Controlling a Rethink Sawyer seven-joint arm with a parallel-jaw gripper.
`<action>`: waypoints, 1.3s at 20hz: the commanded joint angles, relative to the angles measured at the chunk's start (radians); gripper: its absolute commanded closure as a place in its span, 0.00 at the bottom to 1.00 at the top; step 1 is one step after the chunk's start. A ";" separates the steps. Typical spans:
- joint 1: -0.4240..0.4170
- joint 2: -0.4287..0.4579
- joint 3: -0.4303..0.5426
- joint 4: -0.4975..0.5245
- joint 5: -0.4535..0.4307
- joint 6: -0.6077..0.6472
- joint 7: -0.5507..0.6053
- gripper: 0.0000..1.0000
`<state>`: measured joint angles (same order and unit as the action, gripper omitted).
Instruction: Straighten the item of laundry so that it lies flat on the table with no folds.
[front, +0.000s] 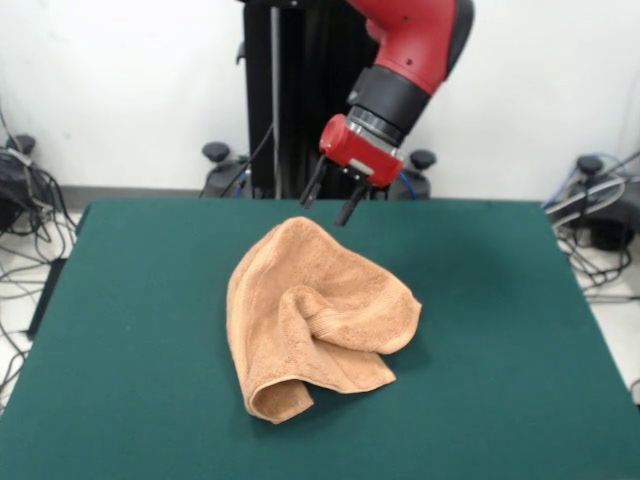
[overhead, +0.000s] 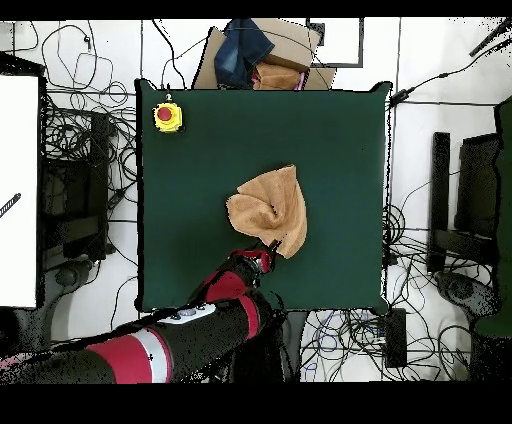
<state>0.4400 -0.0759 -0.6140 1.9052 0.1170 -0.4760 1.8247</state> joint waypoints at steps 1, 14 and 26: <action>0.024 0.134 0.092 -0.043 0.126 -0.062 0.185 0.00; 0.083 0.296 0.099 -0.140 0.287 -0.063 0.151 0.00; 0.146 0.358 0.086 -0.205 0.429 -0.033 0.138 0.00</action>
<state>0.5649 0.2249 -0.6139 1.8644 0.4191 -0.4933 1.8247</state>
